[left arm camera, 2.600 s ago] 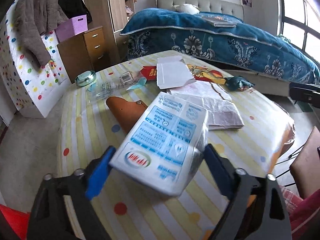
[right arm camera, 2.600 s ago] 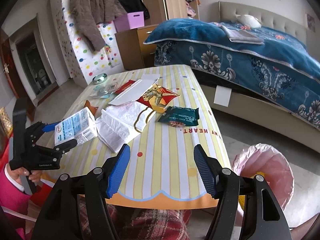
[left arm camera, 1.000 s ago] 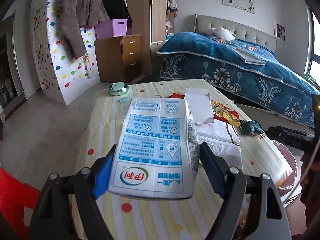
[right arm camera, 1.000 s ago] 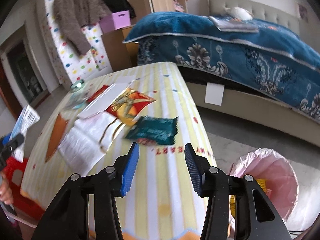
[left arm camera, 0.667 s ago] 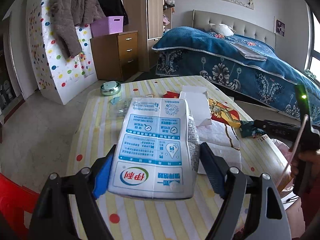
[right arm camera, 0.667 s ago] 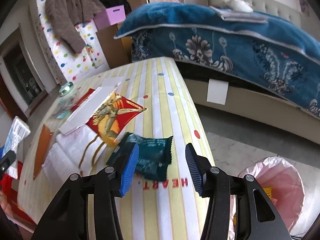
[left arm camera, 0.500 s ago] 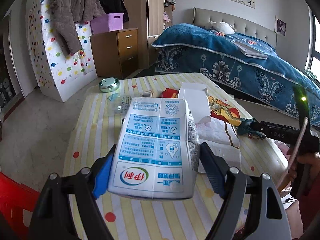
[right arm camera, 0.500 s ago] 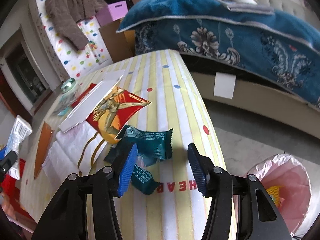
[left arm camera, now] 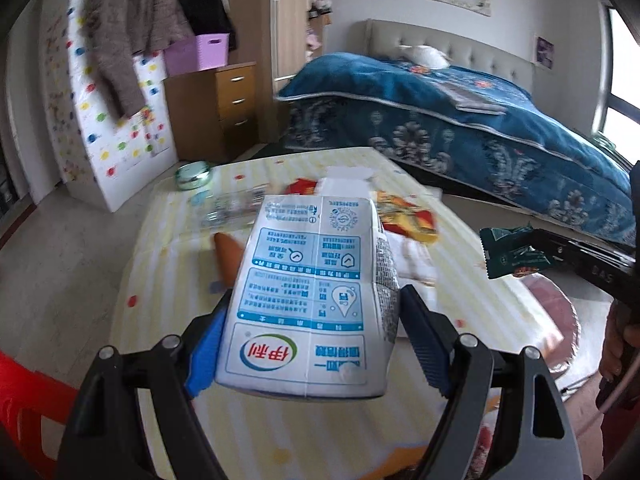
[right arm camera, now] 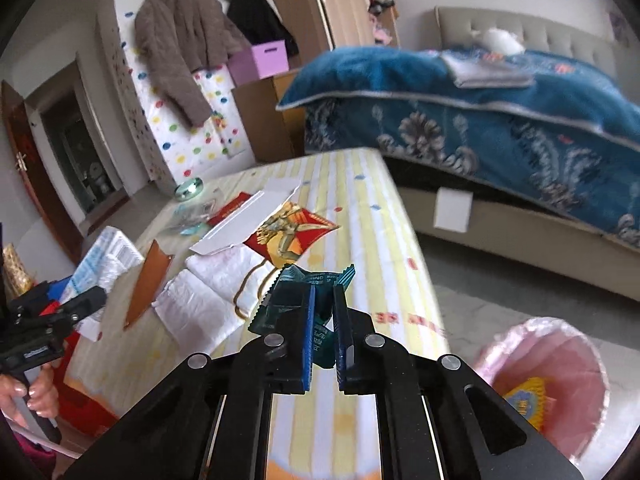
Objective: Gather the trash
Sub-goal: 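Drop the milk carton and green wrapper into the pink bin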
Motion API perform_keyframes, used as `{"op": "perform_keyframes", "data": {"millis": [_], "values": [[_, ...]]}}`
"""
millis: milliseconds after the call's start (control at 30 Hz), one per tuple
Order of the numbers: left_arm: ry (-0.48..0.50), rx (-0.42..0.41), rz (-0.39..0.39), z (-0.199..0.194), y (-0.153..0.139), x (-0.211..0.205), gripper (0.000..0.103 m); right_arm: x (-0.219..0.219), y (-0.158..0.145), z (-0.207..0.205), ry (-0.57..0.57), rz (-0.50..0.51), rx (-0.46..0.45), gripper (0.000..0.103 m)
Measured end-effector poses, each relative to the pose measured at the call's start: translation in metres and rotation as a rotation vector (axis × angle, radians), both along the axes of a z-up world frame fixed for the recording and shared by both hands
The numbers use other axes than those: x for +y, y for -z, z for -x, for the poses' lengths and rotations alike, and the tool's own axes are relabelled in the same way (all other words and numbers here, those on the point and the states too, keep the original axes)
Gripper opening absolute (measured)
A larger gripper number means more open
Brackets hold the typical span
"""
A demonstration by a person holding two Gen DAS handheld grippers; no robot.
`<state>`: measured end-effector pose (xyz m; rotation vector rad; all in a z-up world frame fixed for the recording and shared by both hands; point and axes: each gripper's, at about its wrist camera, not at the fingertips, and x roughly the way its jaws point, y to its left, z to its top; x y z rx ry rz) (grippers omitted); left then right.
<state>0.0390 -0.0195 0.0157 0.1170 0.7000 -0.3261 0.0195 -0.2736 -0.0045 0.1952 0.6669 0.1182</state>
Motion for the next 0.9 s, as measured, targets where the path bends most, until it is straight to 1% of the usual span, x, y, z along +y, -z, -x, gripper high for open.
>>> {"op": "perform_keyframes", "data": {"millis": [267, 367, 400, 567, 633, 667, 700, 733, 900], "values": [[0.175, -0.020, 0.014, 0.018, -0.004, -0.072, 0.078, -0.031, -0.017, 0.059, 0.116, 0.045, -0.013, 0.009], [0.235, -0.021, 0.019, 0.026, -0.003, -0.099, 0.078, -0.049, -0.018, 0.083, 0.183, 0.045, -0.017, 0.009], [0.263, -0.019, 0.020, 0.029, -0.002, -0.113, 0.078, -0.059, -0.018, 0.095, 0.222, 0.050, -0.018, 0.009], [0.368, 0.005, 0.031, 0.044, 0.008, -0.165, 0.078, -0.086, -0.011, 0.125, 0.325, 0.071, -0.006, 0.009], [0.423, 0.010, 0.027, 0.049, 0.012, -0.191, 0.078, -0.102, -0.005, 0.138, 0.386, 0.080, 0.006, 0.009], [0.437, 0.009, 0.024, 0.050, 0.013, -0.199, 0.078, -0.106, -0.004, 0.142, 0.397, 0.080, 0.009, 0.009], [0.457, 0.010, 0.023, 0.051, 0.015, -0.210, 0.078, -0.118, 0.002, 0.146, 0.431, 0.070, 0.023, 0.009], [0.477, 0.009, 0.023, 0.051, 0.016, -0.224, 0.078, -0.125, 0.005, 0.148, 0.445, 0.065, 0.027, 0.009], [0.541, 0.009, 0.021, 0.047, 0.020, -0.270, 0.078, -0.163, 0.019, 0.147, 0.519, 0.050, 0.050, 0.009]]}}
